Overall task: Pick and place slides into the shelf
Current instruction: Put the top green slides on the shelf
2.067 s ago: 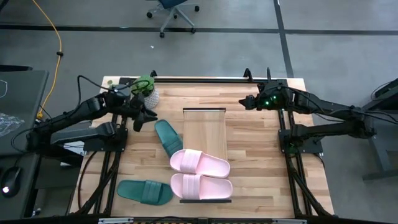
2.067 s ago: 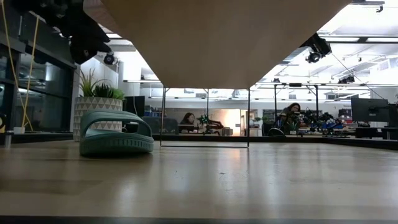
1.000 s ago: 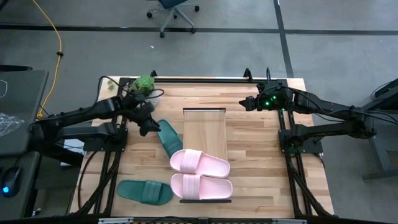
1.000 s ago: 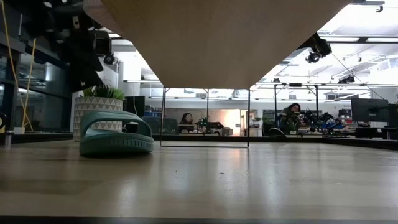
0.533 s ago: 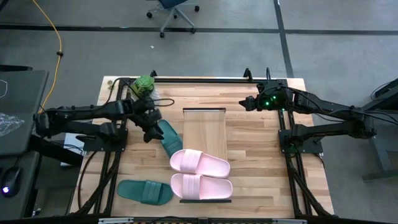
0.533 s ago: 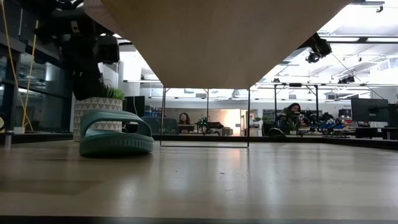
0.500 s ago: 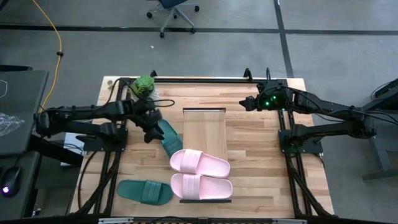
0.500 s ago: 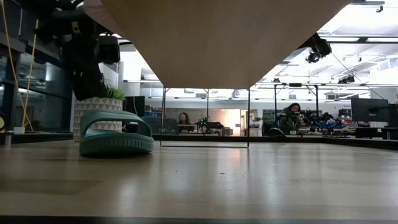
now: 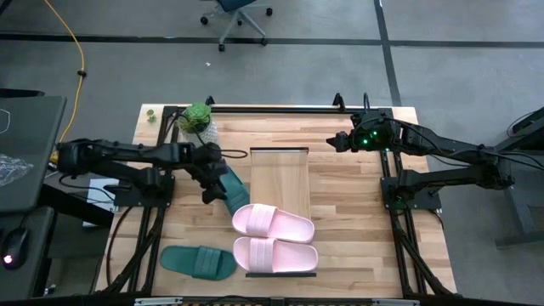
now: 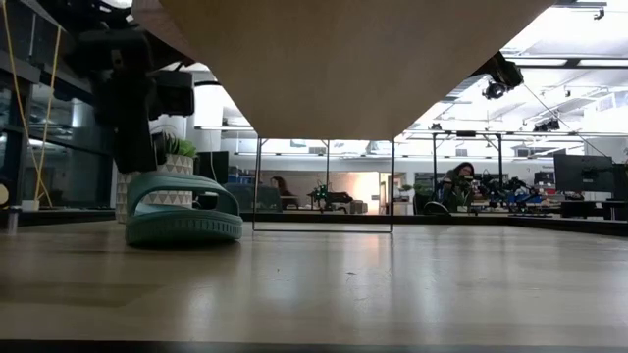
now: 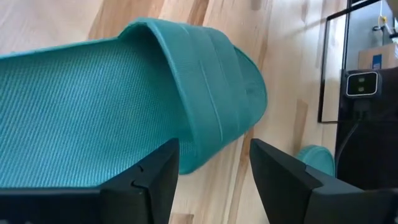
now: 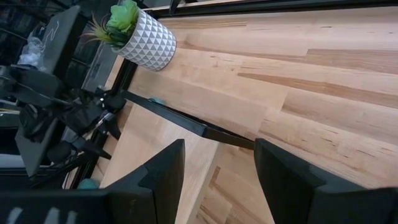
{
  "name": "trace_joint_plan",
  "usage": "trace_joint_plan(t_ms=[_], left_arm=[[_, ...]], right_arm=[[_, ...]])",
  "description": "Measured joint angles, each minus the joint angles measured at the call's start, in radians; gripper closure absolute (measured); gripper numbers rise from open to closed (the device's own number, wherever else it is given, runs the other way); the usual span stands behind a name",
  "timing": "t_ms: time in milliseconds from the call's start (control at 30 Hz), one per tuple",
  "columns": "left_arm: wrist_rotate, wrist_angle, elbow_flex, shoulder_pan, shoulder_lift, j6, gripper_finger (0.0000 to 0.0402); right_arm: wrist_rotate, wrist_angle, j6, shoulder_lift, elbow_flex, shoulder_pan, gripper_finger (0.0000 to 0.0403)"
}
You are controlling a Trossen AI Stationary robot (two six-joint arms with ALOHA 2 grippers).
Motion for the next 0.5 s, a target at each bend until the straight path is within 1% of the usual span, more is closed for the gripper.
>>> trace_joint_plan(t_ms=[300, 500], left_arm=[[-0.025, 0.031, 0.000, -0.005, 0.049, -0.019, 0.0218], [0.002, 0.091, 0.000, -0.005, 0.082, -0.030, 0.0221]], right_arm=[[-0.016, -0.002, -0.002, 0.000, 0.000, 0.000, 0.0219], [-0.016, -0.002, -0.006, 0.000, 0.000, 0.000, 0.0219]])
